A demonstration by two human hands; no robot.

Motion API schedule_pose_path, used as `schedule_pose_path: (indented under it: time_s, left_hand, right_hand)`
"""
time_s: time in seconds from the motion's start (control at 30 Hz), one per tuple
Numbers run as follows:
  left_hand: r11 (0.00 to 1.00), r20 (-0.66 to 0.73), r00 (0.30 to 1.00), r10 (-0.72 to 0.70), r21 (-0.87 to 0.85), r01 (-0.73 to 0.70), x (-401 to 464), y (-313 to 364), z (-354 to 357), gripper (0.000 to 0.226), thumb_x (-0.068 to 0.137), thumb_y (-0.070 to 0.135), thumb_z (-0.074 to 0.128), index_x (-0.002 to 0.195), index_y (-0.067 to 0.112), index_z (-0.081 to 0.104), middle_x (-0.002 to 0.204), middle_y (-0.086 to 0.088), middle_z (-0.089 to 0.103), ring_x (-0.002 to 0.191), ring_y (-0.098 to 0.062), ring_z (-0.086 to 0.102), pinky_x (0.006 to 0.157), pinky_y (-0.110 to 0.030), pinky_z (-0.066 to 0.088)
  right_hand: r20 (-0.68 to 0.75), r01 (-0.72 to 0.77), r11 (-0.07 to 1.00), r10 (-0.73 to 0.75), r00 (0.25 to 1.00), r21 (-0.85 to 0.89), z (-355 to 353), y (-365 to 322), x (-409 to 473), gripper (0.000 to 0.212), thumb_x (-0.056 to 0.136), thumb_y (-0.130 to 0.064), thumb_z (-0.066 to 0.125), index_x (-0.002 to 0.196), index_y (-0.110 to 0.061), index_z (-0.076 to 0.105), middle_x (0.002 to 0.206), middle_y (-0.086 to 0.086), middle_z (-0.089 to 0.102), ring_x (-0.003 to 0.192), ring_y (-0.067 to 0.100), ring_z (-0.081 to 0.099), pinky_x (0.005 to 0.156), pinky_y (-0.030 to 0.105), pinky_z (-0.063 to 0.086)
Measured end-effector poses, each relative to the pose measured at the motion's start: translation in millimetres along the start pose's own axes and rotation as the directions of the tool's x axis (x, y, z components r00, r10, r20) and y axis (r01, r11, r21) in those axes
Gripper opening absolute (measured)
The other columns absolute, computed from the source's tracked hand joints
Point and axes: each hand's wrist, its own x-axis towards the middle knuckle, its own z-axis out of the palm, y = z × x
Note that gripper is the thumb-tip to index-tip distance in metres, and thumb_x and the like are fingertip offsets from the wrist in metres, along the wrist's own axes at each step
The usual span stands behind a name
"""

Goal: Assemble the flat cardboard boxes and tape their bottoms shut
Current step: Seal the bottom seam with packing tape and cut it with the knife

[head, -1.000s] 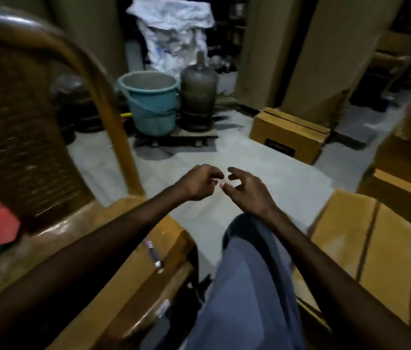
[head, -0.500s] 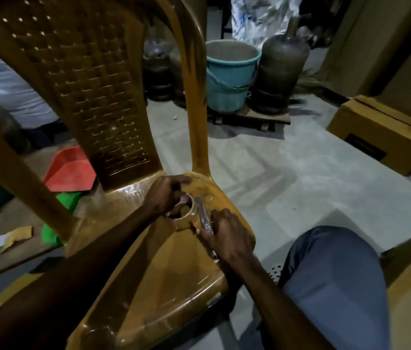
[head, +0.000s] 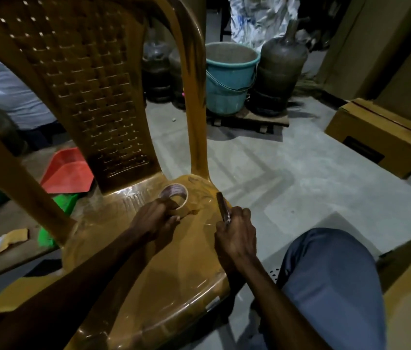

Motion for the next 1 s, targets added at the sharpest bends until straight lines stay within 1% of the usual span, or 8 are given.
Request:
schedule_pose_path:
  time_s: [0.07, 0.17, 0.3, 0.47, 0.6, 0.73, 0.83, 1.0]
  left_hand:
    - [0.996, -0.050, 0.999, 0.014, -0.086, -0.018, 6.2, 10.6, -0.7, 0.011, 0.092, 0.033, 0.057, 0.099, 0.027, 0.064, 0.097, 0.006, 0.063, 0.087, -0.011, 0.062, 0.072, -0.026, 0.050]
    - [0.969, -0.120, 0.986, 0.114, -0.206, -0.137, 17.6, 38.7, -4.4, 0.010, 0.092, 0.028, 0.057, 0.094, 0.025, 0.066, 0.092, 0.010, 0.063, 0.081, -0.005, 0.060, 0.068, -0.018, 0.043]
    - [0.918, -0.241, 0.932, 0.269, -0.228, -0.324, 39.3, 86.7, -4.4, 0.009, 0.087, 0.023, 0.064, 0.087, 0.016, 0.070, 0.086, 0.004, 0.068, 0.076, -0.011, 0.061, 0.066, -0.027, 0.048]
    - [0.843, -0.327, 0.890, 0.318, -0.332, -0.423, 77.3, 162.7, 0.7, 0.013, 0.085, 0.024, 0.068, 0.084, 0.012, 0.069, 0.081, 0.000, 0.068, 0.076, -0.016, 0.063, 0.067, -0.038, 0.051]
    - [0.805, -0.369, 0.861, 0.350, -0.351, -0.478, 102.3, 225.9, 10.1, 0.025, 0.085, 0.036, 0.065, 0.080, 0.012, 0.066, 0.078, -0.001, 0.066, 0.073, -0.019, 0.062, 0.063, -0.038, 0.051]
    - [0.753, -0.364, 0.824, 0.434, -0.356, -0.554, 116.1, 289.5, 24.8, 0.022, 0.083, 0.037, 0.068, 0.080, 0.015, 0.064, 0.075, 0.003, 0.063, 0.069, -0.020, 0.060, 0.062, -0.038, 0.050]
    - [0.747, -0.338, 0.818, 0.465, -0.347, -0.568, 120.7, 340.2, 38.6, 0.029, 0.079, 0.044, 0.067, 0.082, 0.015, 0.065, 0.075, 0.002, 0.064, 0.067, -0.021, 0.060, 0.060, -0.037, 0.051]
    - [0.618, -0.142, 0.846, 0.515, -0.622, -0.481, 118.7, 433.0, 79.8, 0.035, 0.079, 0.051, 0.062, 0.090, 0.018, 0.066, 0.075, 0.005, 0.062, 0.067, -0.018, 0.061, 0.062, -0.037, 0.052]
  right_hand:
    - [0.018, -0.083, 0.978, 0.081, 0.997, 0.194, -6.4, 2.3, 7.5, 0.020, 0.091, -0.024, 0.055, 0.108, -0.019, 0.045, 0.107, 0.007, 0.055, 0.090, 0.030, 0.059, 0.075, 0.036, 0.046]
    - [0.115, -0.237, 0.832, 0.207, 0.972, 0.502, -25.0, 6.7, 25.1, 0.023, 0.086, -0.017, 0.054, 0.100, -0.029, 0.040, 0.090, 0.009, 0.063, 0.077, 0.030, 0.063, 0.070, 0.043, 0.053]
    - [0.012, -0.145, 0.658, 0.202, 0.979, 0.739, -69.2, 20.9, 43.8, 0.035, 0.081, -0.014, 0.075, 0.109, -0.021, 0.054, 0.080, 0.005, 0.063, 0.057, 0.016, 0.055, 0.045, 0.028, 0.043]
    - [-0.059, -0.015, 0.745, 0.073, 0.996, 0.667, -149.1, 48.9, 56.5, 0.053, 0.069, -0.037, 0.088, 0.115, -0.022, 0.066, 0.108, -0.009, 0.070, 0.083, 0.008, 0.066, 0.045, 0.018, 0.042]
    - [-0.093, 0.109, 0.858, -0.072, 0.993, 0.502, -197.3, 83.6, 54.9, 0.052, 0.062, -0.036, 0.092, 0.109, -0.033, 0.070, 0.108, -0.017, 0.070, 0.102, 0.003, 0.064, 0.073, 0.021, 0.051]
    - [-0.341, 0.181, 0.867, -0.014, 0.940, 0.463, -238.1, 125.8, 47.5, 0.025, 0.075, -0.023, 0.084, 0.097, -0.022, 0.072, 0.097, -0.009, 0.074, 0.096, 0.006, 0.067, 0.082, 0.030, 0.055]
    - [-0.425, 0.217, 0.861, -0.001, 0.905, 0.461, -275.3, 156.6, 29.0, 0.011, 0.080, -0.015, 0.079, 0.086, -0.013, 0.070, 0.088, -0.005, 0.072, 0.082, 0.001, 0.063, 0.071, 0.013, 0.048]
    - [-0.510, 0.205, 0.889, 0.036, 0.859, 0.409, -327.7, 220.9, -6.8, 0.015, 0.082, -0.007, 0.076, 0.075, -0.006, 0.062, 0.070, 0.002, 0.063, 0.065, 0.007, 0.056, 0.060, 0.015, 0.045]
